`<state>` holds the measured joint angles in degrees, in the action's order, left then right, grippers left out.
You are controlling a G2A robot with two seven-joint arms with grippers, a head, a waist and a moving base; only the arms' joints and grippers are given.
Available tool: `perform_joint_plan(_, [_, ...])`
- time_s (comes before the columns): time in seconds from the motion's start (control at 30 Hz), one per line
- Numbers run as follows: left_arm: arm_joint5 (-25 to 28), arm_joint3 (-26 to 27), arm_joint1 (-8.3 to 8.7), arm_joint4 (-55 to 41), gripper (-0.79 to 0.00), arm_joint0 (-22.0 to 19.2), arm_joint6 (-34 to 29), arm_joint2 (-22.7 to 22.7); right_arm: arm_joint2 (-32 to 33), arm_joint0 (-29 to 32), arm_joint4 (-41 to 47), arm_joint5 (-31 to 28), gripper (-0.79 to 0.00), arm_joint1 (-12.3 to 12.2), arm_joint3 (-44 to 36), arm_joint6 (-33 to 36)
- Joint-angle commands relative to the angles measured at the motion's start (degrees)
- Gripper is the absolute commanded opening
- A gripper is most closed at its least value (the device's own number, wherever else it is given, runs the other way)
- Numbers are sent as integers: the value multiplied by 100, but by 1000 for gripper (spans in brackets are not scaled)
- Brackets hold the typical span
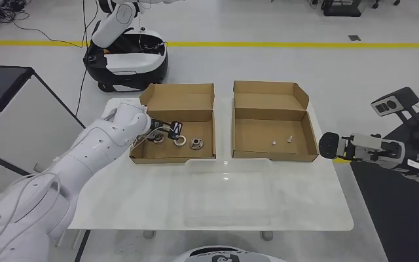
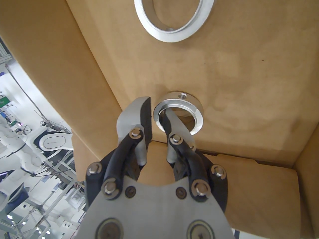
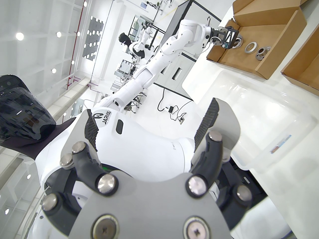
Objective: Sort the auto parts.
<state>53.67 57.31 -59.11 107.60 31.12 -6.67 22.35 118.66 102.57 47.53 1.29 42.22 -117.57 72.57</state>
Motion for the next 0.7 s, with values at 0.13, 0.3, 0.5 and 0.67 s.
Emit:
perform_joint_plan(0.13, [1, 222, 53, 22, 0, -31, -75, 212, 0, 0, 0, 0, 0, 0, 0, 0])
perform_joint_plan(0.3, [-129, 598, 186, 2, 0, -32, -90, 555, 0, 0, 0, 0, 0, 0, 0, 0])
perform_joint_plan(0.5, [-475, 1557, 445, -215, 0, 337, 79, 1131, 0, 0, 0, 0, 0, 0, 0, 0])
perform_joint_plan(0.67, [-1036, 2442, 687, -392, 0, 906, 304, 1700, 0, 0, 0, 0, 0, 0, 0, 0])
